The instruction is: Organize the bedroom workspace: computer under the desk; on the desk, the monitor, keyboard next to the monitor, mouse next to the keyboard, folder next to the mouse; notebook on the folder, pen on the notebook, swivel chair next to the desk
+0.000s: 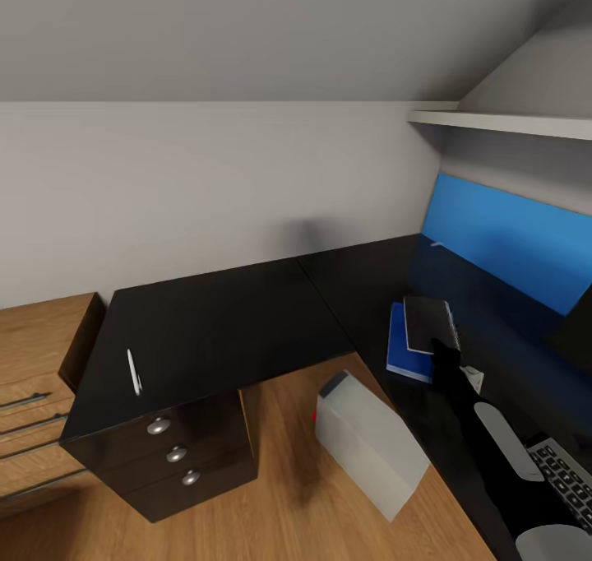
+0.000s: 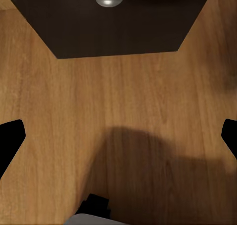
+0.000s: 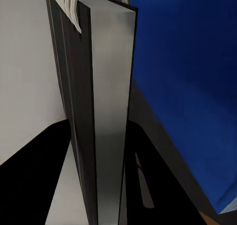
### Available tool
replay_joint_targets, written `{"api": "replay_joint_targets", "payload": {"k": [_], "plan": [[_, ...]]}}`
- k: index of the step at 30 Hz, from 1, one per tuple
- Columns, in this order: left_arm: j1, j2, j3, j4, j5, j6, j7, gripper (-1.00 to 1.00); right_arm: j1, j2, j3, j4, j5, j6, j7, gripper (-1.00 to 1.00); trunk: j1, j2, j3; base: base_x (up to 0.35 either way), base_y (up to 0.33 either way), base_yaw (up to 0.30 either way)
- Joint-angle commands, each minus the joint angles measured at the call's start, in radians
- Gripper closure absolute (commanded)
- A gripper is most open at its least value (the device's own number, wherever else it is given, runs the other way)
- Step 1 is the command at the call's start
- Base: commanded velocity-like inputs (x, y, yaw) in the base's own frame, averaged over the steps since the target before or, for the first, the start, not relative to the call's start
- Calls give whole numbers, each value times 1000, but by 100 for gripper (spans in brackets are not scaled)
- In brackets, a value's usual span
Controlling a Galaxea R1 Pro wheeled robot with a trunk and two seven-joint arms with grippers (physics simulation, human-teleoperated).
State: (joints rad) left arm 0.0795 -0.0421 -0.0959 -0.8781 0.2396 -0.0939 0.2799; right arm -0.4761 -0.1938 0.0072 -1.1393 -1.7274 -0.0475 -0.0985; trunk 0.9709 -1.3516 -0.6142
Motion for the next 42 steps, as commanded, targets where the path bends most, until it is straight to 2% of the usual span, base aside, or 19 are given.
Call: {"api": "replay_joint_targets", "payload": {"k": [1,7,36,37,42], "plan": [[0,1,-4,-1,10,-4,5,-100,0,-1,3,-2,-9,-5,-21,100,0,0,-1,215,25,0],[0,1,-4,-1,10,-4,5,-100,0,-1,4,-2,-9,-5,-62,100,0,0,-1,93,11,0],[0,0,-4,-1,10,-4,6,-100,-1,-1,-6,10,-10,-27,-106,100,0,0,-1,4,0,0],[0,1,-4,-1,10,-4,6,-100,-1,-1,-6,10,-10,-32,-108,-100,0,0,-1,0,0,0],[0,0,-4,-1,9,-4,5,-100,-1,-1,-6,10,-11,-36,-108,-100,0,0,-1,0,0,0]]}}
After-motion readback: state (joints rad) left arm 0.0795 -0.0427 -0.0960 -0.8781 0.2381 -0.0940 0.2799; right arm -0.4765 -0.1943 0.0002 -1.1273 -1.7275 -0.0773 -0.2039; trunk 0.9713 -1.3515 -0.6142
